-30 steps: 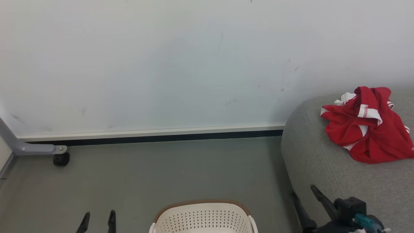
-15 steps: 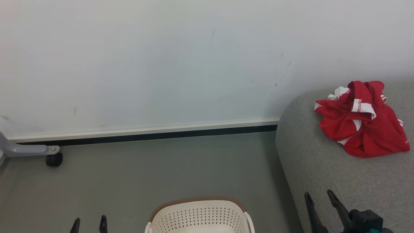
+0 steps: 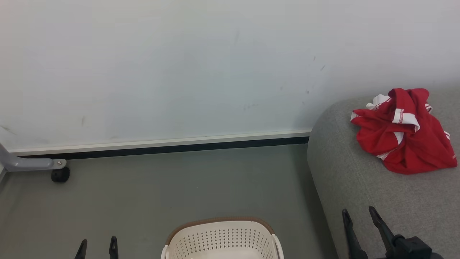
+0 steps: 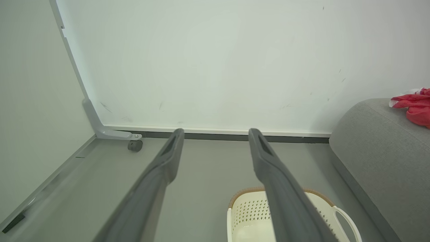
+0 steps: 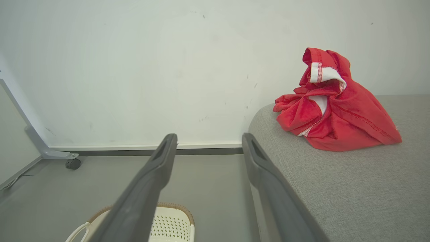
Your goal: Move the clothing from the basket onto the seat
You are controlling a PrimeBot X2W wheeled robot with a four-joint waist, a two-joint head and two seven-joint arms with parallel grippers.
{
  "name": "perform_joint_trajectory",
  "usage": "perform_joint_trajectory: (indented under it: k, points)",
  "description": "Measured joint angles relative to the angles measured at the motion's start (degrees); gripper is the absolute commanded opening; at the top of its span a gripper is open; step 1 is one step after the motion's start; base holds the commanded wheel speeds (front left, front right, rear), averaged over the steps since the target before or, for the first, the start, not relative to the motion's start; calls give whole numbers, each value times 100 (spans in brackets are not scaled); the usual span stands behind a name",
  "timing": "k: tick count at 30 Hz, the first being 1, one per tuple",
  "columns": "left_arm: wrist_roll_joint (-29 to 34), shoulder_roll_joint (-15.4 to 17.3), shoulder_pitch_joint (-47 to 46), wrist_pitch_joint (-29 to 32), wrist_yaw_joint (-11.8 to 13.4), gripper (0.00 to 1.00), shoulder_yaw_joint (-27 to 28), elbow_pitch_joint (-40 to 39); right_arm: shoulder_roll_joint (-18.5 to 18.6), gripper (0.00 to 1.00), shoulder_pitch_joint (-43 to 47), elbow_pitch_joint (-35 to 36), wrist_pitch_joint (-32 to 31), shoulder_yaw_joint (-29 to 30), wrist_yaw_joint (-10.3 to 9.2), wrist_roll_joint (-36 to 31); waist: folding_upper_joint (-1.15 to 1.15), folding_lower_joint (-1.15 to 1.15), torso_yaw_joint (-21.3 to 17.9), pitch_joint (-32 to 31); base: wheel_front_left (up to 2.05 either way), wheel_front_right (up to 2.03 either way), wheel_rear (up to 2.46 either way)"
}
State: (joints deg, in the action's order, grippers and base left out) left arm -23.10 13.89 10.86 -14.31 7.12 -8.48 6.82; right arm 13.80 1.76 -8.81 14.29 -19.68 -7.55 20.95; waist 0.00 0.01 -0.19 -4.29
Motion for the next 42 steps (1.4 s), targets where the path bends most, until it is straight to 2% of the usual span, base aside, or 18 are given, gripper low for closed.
perform_joint_trajectory:
  k: [12,13,24,42]
  points:
    - [162,-4,2,0,0,100,13,-16,-107,100,135,215,1,241,0,-334,0,0,53,20,0,0,0]
    - [170,-4,2,0,0,0,13,-16,-119,0,137,232,1,252,0,-337,0,0,59,20,0,0,0]
    - [74,-185,86,98,-62,0,7,296,-263,0,325,-77,-69,288,52,-176,0,0,61,36,0,0,0]
    - [-1039,-334,-102,430,-266,0,232,412,-400,0,216,-199,-423,684,259,1003,0,0,54,105,0,0,0]
